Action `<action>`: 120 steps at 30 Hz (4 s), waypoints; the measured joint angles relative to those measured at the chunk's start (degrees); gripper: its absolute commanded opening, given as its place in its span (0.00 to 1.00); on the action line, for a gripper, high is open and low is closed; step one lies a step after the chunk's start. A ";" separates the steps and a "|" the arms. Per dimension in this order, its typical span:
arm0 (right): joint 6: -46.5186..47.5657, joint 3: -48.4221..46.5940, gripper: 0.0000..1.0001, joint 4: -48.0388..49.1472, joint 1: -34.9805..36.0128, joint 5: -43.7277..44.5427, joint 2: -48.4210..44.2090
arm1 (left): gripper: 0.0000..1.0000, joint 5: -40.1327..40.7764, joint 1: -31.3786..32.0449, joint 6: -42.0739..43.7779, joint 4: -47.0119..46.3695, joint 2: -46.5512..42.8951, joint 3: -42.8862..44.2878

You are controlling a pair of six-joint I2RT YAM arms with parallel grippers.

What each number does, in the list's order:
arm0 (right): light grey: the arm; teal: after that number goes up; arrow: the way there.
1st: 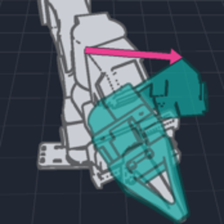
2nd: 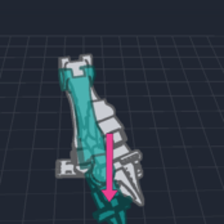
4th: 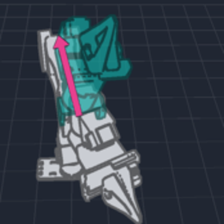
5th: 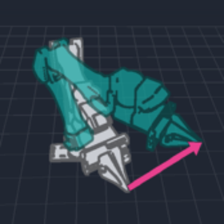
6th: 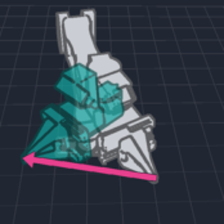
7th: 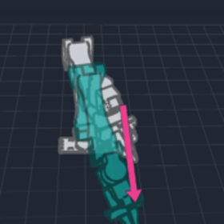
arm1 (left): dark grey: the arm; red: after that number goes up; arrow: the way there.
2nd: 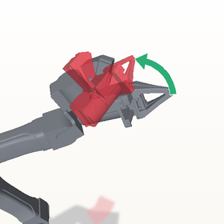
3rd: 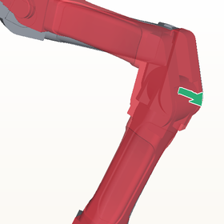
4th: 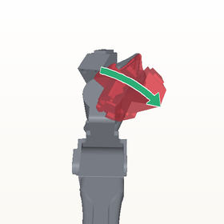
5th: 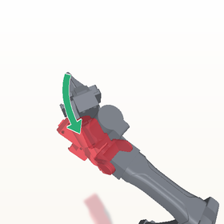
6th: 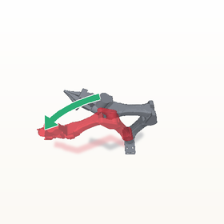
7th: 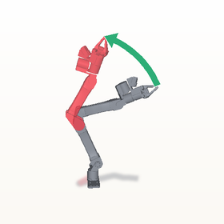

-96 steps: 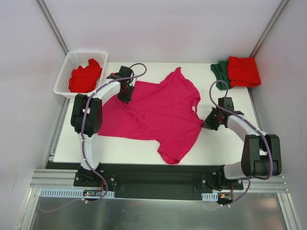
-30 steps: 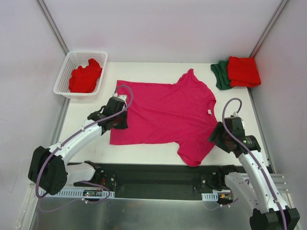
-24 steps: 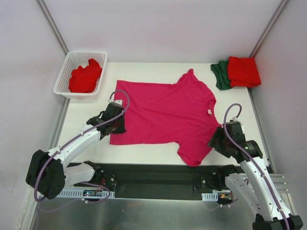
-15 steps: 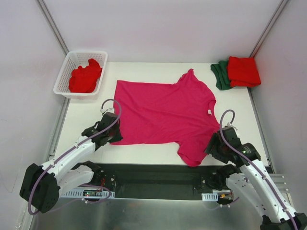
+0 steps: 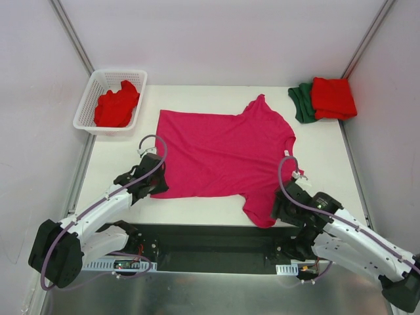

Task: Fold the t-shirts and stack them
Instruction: Grap the side of the flattened tshirt closest away from the robot with both arms

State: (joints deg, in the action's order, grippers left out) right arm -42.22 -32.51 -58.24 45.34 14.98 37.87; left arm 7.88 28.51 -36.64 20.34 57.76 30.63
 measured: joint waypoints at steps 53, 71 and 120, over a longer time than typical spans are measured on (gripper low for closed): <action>-9.81 4.31 0.01 6.05 13.05 2.51 8.70 | 0.19 0.55 0.00 1.51 -0.42 1.68 2.36; -8.26 4.31 0.01 8.33 13.05 2.08 11.08 | 0.64 3.48 -8.02 -0.35 6.29 -9.62 -1.57; -6.99 4.13 0.01 9.62 13.05 1.25 13.09 | 0.00 3.26 -8.39 -10.38 1.07 -5.09 -9.11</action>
State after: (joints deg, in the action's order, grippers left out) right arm -49.21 -28.38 -48.62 58.39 16.23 50.96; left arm 11.14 20.12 -47.03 21.41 52.66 21.52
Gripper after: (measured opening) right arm 0.020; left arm 0.011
